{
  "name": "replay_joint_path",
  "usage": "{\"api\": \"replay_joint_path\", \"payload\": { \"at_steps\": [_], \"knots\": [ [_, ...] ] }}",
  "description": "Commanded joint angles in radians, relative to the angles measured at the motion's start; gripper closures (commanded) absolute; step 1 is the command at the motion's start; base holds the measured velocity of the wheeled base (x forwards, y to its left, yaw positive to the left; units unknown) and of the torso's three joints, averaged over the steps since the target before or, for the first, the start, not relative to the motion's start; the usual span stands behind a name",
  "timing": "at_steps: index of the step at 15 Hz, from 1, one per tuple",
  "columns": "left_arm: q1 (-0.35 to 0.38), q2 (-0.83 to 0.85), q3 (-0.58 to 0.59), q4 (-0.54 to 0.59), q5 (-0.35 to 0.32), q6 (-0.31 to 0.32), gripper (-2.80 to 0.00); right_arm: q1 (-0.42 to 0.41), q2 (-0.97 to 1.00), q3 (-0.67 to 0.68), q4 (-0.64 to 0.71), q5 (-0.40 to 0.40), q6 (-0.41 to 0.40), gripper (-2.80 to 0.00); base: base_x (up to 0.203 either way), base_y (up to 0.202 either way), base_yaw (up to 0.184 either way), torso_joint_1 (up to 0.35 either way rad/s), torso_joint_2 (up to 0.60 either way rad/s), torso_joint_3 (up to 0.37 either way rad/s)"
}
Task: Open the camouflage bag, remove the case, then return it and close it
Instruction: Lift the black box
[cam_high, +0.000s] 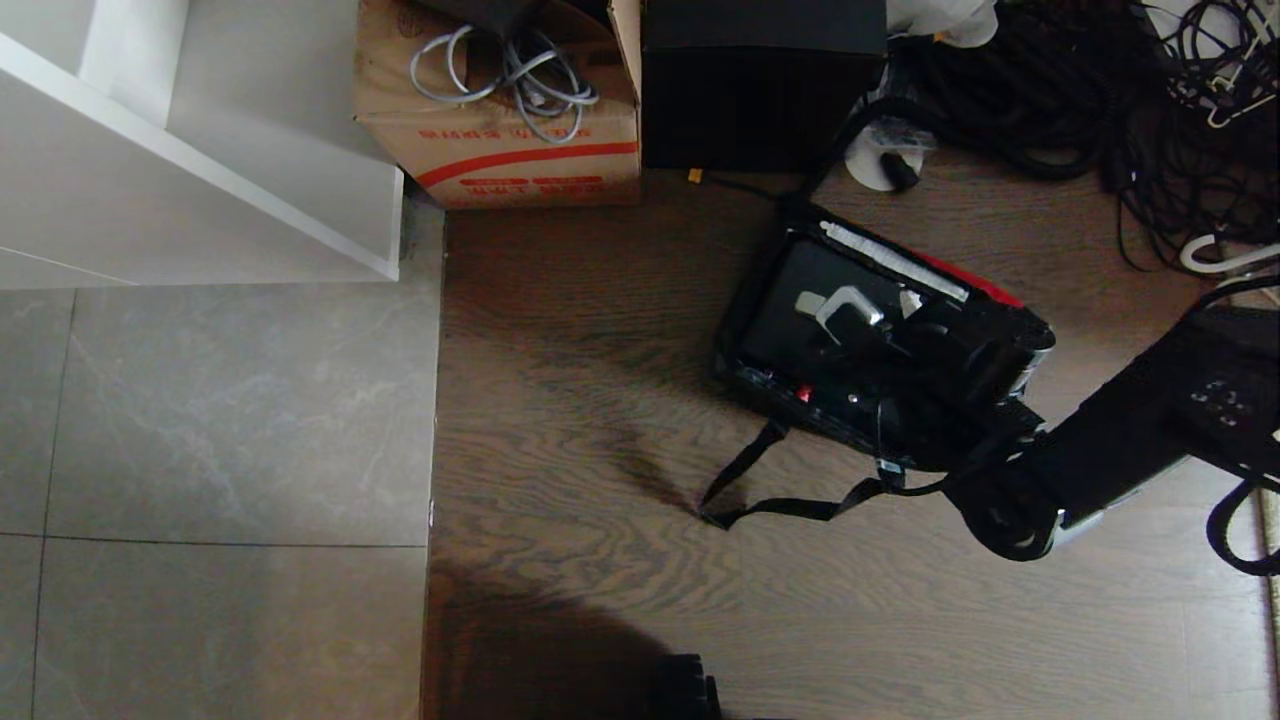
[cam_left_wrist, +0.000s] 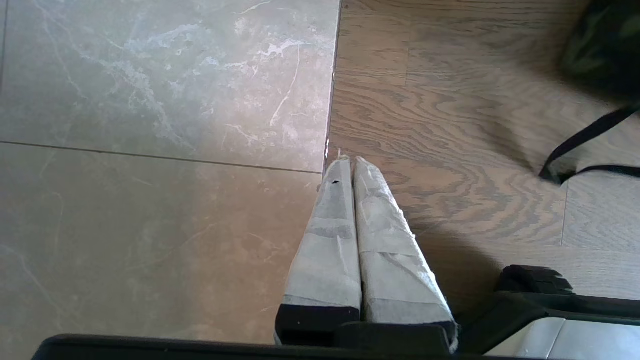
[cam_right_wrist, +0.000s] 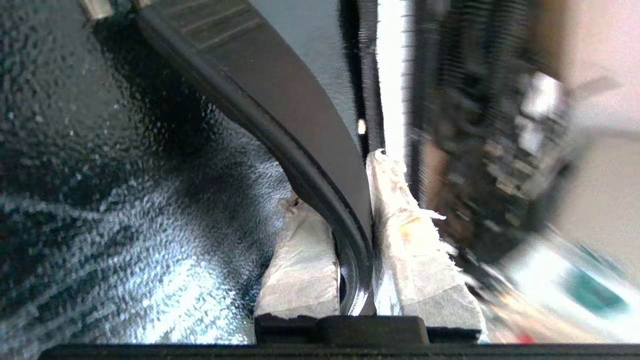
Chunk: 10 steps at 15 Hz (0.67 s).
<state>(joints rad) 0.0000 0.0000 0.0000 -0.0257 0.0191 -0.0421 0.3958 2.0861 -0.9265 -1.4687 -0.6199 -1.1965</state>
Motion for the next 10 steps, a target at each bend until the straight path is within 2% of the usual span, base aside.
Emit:
{"api": "replay_joint_path", "payload": {
  "at_steps": [1,4,8,10],
  "knots": [
    [0.000,0.000,0.008,0.000,0.001,-0.001,0.00,0.017,-0.100,0.010,-0.012,-0.022,-0.011,0.00,0.000,0.000,0.000,0.000,0.00,0.000],
    [-0.001,0.000,0.008,0.000,0.001,-0.001,0.00,0.018,-0.156,0.051,-0.003,-0.030,-0.015,0.00,0.000,0.000,0.000,0.000,0.00,0.000],
    [0.000,0.000,0.009,0.000,0.001,-0.001,0.00,0.020,-0.206,0.076,0.104,-0.052,-0.006,0.00,0.000,0.000,0.000,0.000,0.00,0.000],
    [0.000,0.000,0.008,0.000,0.001,-0.001,0.00,0.030,-0.232,0.076,0.115,-0.051,-0.010,0.00,0.000,0.000,0.000,0.000,0.00,0.000]
  ]
}}
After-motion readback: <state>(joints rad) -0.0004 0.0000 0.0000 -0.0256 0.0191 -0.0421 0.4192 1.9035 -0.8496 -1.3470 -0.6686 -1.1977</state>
